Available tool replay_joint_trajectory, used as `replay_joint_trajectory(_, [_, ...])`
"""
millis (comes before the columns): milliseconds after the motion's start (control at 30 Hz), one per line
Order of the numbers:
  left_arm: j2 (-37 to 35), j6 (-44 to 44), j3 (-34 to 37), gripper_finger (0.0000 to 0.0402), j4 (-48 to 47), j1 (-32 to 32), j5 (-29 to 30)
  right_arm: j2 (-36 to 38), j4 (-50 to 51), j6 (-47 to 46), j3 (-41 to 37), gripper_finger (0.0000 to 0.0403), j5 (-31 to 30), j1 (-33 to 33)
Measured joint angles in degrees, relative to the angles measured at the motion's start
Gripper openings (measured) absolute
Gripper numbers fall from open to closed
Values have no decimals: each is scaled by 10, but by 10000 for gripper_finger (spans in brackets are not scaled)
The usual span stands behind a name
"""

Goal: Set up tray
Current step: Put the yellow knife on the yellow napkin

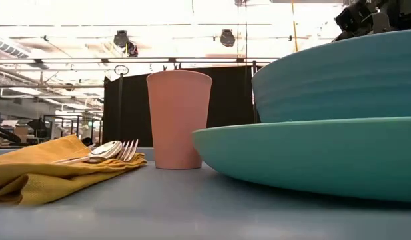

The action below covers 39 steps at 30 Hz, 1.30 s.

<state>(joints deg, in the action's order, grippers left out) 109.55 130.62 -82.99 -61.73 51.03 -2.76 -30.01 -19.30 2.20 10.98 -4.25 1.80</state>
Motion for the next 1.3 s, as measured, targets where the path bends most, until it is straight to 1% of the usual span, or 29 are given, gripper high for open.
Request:
replay_joint_trajectory(133, [21,-2,0,189,-11,1,-55,-2,7,0,0,0,0,0])
replay_joint_trajectory(233, [23,9,1,210,-26,11,-98,-2,8,0,0,0,0,0])
replay_joint_trajectory(333, [23,19,1,234,-25,23,-130,-2,8,-1,0,0,-1,0])
replay_joint_trajectory(400, [23,26,1,249,-28,31,-141,-2,8,-6,0,0,-1,0])
replay_joint_trajectory(467, [28,26,0,263,-33,38,-132,-2,8,-10,0,0,-1,0])
replay_joint_trajectory(567, [48,25,0,280,-41,47,-97,-2,8,-11,0,0,-1,0])
replay_joint_trajectory(700, [86,26,0,288,-43,55,-91,-2,8,-12,0,0,-1,0])
replay_joint_trajectory(867, [105,33,-4,273,-33,70,-86,-2,9,-19,0,0,-1,0])
replay_joint_trajectory(1033, [108,29,-3,247,-38,83,-62,-2,10,-35,0,0,-1,0])
replay_joint_trajectory(1200, [104,5,-2,236,-66,89,-3,-2,9,-40,0,0,-1,0])
replay_joint_trajectory(1233, [103,6,-2,236,-67,88,-1,-2,8,-42,0,0,-1,0])
replay_joint_trajectory(1300, [100,10,-1,238,-67,83,-16,-2,8,-45,0,0,-1,0])
